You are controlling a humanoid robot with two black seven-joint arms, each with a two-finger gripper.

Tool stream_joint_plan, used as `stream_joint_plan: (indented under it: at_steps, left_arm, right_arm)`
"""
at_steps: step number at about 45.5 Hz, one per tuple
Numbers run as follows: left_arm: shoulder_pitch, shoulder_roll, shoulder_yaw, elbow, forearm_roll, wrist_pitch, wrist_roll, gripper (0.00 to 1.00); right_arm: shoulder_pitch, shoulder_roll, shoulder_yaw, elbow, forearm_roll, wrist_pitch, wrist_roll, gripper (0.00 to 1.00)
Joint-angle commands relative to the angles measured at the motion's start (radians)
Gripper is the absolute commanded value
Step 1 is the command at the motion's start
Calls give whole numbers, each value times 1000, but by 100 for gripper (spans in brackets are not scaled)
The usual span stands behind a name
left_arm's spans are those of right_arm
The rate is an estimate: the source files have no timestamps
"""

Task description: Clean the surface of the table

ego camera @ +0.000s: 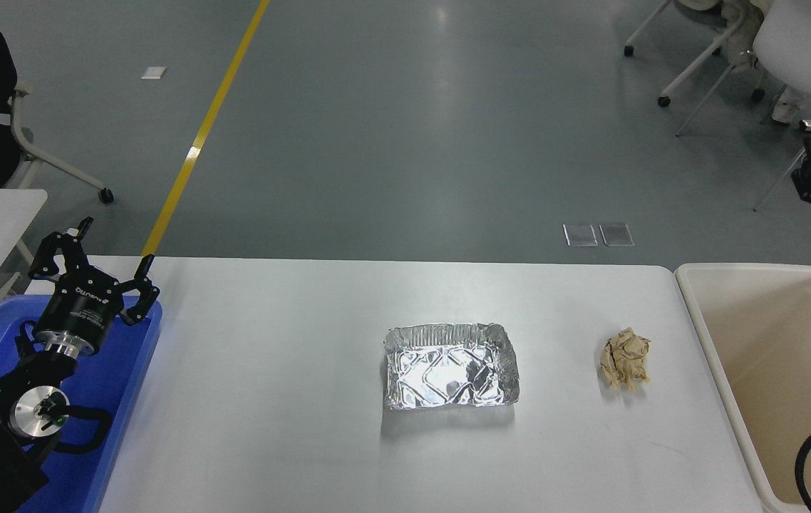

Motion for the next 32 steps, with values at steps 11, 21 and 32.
stream_joint_plan:
  at_steps: [11,21,32]
  left_arm:
    - [0,0,0,0,0,0,0,100]
    - [0,0,0,0,0,-1,0,100]
    - [0,0,0,0,0,0,0,100]
  right_arm:
    - [-184,96,50,99,-10,35,84,98]
    - [-233,147,59,100,-10,81,85,98]
    - [-290,180,55,100,-10,90,143,98]
